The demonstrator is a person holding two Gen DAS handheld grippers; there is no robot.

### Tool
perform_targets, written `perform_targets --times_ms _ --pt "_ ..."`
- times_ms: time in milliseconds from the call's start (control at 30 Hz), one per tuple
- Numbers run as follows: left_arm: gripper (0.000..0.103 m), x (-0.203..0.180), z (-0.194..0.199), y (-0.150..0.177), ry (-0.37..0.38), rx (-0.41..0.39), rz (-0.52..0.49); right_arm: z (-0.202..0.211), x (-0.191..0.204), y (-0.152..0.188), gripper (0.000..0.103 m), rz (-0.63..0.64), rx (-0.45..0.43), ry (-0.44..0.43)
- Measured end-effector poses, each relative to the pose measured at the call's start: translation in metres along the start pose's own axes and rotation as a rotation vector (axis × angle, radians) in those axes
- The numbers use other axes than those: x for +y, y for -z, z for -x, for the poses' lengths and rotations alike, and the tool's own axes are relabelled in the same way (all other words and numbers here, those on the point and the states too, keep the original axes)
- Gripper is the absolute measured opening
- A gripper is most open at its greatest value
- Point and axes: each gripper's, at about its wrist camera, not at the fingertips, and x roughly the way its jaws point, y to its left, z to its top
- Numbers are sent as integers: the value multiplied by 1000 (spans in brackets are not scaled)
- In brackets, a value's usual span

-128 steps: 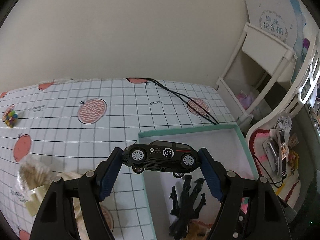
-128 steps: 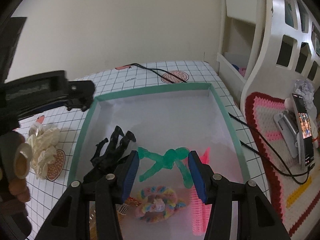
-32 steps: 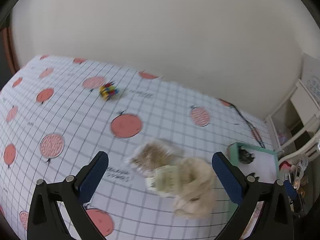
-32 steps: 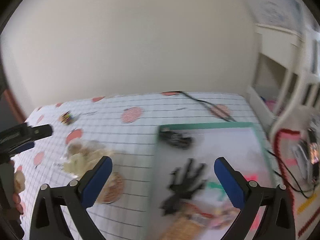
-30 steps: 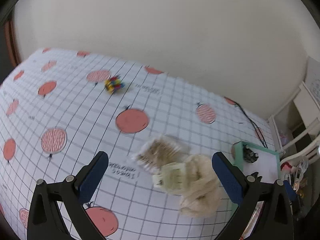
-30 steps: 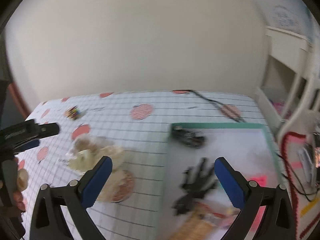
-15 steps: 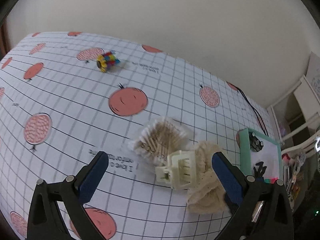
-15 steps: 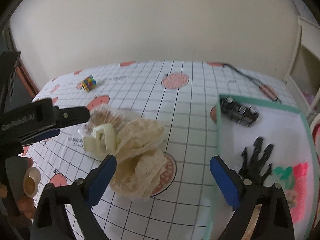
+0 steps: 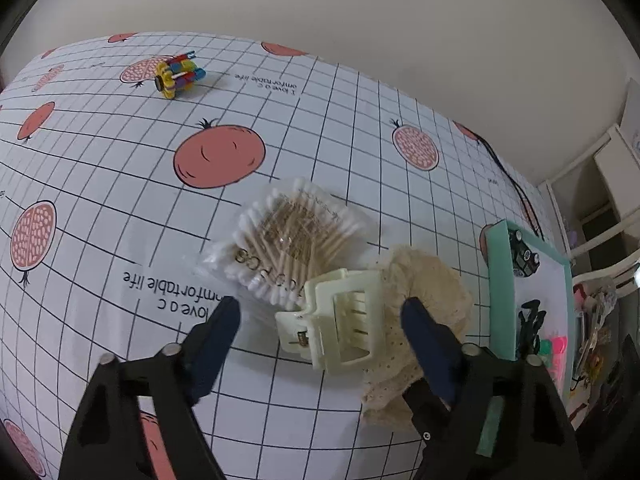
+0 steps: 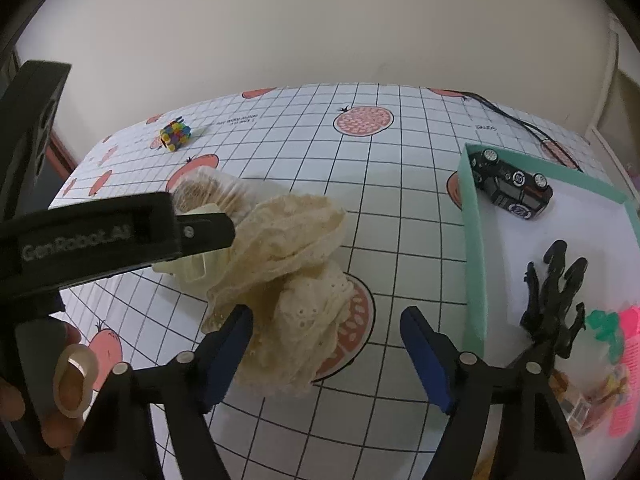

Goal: Organize objects
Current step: 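Grasp the cream claw clip with the left tool while the right tool grasps the lace scrunchie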

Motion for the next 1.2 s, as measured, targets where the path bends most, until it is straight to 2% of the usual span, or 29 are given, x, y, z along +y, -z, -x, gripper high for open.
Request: perform_targets --times_ms 100,333,433,767,1200 --pt "79 -3 -3 1 -11 4 -16 -3 2 1 74 6 7 -8" --pt "57 -6 -9 3 -23 22 -24 -3 1 2 64 8 2 -20" --pt "53 -7 -9 3 -20 27 -34 -1 -1 2 56 -3 -3 -18" --pt "52 -11 -8 7 -46 48 -46 1 -8 2 40 -32 -12 -36" --pt "52 -10 -3 12 -64 58 -31 7 -13 2 39 -67 -35 -85"
